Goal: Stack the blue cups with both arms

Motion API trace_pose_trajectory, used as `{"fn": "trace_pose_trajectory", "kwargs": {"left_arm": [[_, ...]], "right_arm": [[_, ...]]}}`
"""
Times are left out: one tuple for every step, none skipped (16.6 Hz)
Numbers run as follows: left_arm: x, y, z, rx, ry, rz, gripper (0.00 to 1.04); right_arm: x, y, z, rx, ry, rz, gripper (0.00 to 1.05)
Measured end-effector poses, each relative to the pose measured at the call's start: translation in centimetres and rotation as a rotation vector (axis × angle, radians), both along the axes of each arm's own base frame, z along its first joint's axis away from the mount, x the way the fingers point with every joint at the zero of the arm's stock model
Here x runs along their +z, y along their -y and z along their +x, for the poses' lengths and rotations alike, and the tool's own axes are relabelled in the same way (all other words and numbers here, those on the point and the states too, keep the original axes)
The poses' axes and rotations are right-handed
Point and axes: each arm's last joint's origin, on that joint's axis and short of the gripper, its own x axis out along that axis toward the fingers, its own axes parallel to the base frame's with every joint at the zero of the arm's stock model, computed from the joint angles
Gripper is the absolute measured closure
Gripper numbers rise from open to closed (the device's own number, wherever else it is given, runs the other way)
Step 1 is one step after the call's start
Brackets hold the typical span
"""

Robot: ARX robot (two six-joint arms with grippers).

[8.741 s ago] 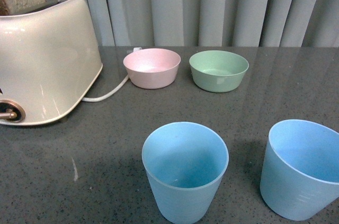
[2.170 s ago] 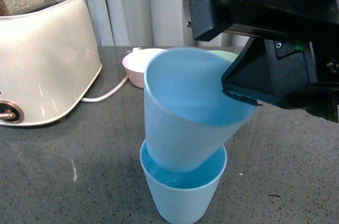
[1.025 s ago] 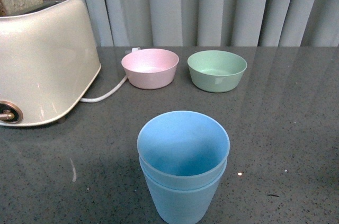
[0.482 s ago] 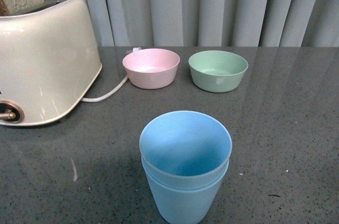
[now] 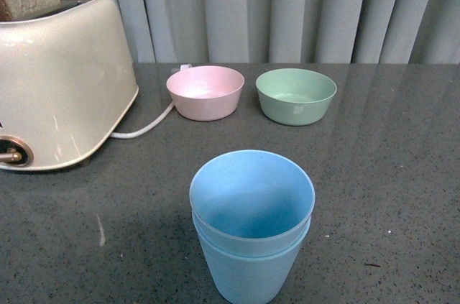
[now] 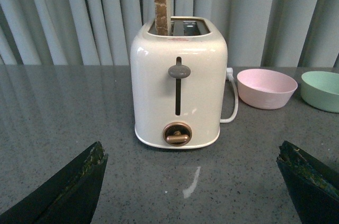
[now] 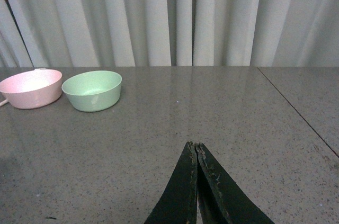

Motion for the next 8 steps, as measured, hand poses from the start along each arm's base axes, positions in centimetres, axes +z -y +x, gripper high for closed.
{"fn": "trace_pose_trajectory", "kwargs": {"left_arm": [[0.00,0.00,0.00,0.000,0.000,0.000,0.07],[0.00,0.00,0.00,0.000,0.000,0.000,0.07],[0.00,0.00,0.00,0.000,0.000,0.000,0.07],[0.00,0.00,0.00,0.000,0.000,0.000,0.07],[0.00,0.00,0.00,0.000,0.000,0.000,0.07],[0.00,0.00,0.00,0.000,0.000,0.000,0.07],[0.00,0.00,0.00,0.000,0.000,0.000,0.07],[0.00,0.00,0.00,0.000,0.000,0.000,0.07]], "right_arm": [[-0.01,0.00,0.00,0.000,-0.001,0.000,1.03],[-0.01,0.00,0.00,0.000,-0.001,-0.001,1.02],[-0.01,0.00,0.00,0.000,-0.001,0.000,0.98],[-0.01,0.00,0.00,0.000,-0.001,0.000,0.93],[-0.01,0.00,0.00,0.000,-0.001,0.000,0.82],[-0.01,0.00,0.00,0.000,-0.001,0.000,0.73],[-0.01,0.00,0.00,0.000,-0.001,0.000,0.60],[-0.01,0.00,0.00,0.000,-0.001,0.000,0.51]]}}
